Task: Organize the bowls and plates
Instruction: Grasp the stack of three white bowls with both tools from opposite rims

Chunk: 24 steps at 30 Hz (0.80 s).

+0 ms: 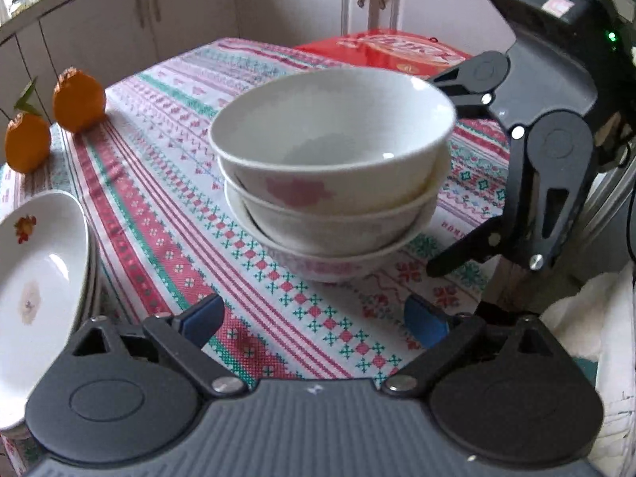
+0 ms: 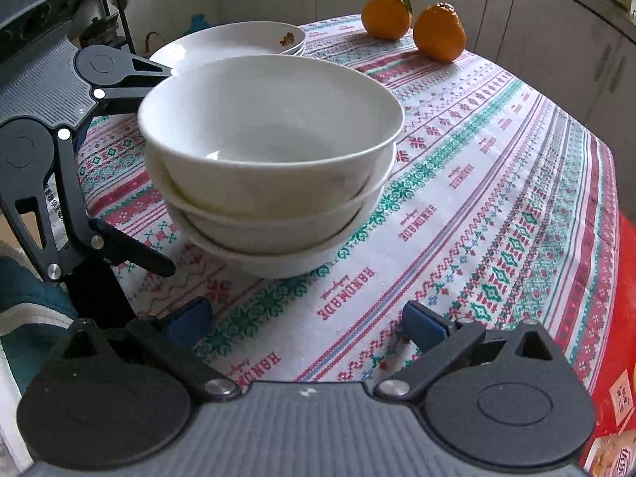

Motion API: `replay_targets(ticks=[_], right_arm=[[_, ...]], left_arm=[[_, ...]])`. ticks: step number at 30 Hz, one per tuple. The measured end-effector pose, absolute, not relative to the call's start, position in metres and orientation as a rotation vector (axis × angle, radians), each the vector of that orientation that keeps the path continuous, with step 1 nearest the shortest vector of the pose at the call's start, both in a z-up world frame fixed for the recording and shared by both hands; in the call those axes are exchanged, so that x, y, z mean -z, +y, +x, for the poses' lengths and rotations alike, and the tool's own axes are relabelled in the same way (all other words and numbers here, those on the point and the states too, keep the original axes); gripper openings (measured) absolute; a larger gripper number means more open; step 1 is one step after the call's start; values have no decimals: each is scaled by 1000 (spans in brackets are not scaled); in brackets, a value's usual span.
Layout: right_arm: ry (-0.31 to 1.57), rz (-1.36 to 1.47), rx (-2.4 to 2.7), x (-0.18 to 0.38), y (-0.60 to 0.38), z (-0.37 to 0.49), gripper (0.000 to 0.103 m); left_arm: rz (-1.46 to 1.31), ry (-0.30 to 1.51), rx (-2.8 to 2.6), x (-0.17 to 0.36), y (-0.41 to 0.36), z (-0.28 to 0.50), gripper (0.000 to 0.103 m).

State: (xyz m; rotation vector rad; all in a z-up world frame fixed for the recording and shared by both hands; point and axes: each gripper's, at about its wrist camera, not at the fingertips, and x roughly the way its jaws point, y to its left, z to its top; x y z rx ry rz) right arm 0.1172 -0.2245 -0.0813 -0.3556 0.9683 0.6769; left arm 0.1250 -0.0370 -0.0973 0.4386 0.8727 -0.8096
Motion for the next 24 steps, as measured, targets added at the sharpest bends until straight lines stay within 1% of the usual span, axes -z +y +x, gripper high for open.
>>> replay_targets(ticks=[5, 7, 13, 20, 24], right_arm=[[989, -354, -654, 81, -221, 118, 103], [993, -351, -648, 81, -220, 118, 103], [966, -350, -643, 83, -222, 117, 103], [973, -366, -663, 81, -222, 120, 103], [892, -439, -699, 73, -221, 116, 103]], left_arm=[[418, 886, 819, 101, -38, 133, 97], [412, 887, 826, 101, -38, 134, 99], [416, 878, 832, 103, -40, 133, 102], [393, 877, 840, 100, -37, 136, 102], [401, 832, 857, 94, -35, 139, 101]])
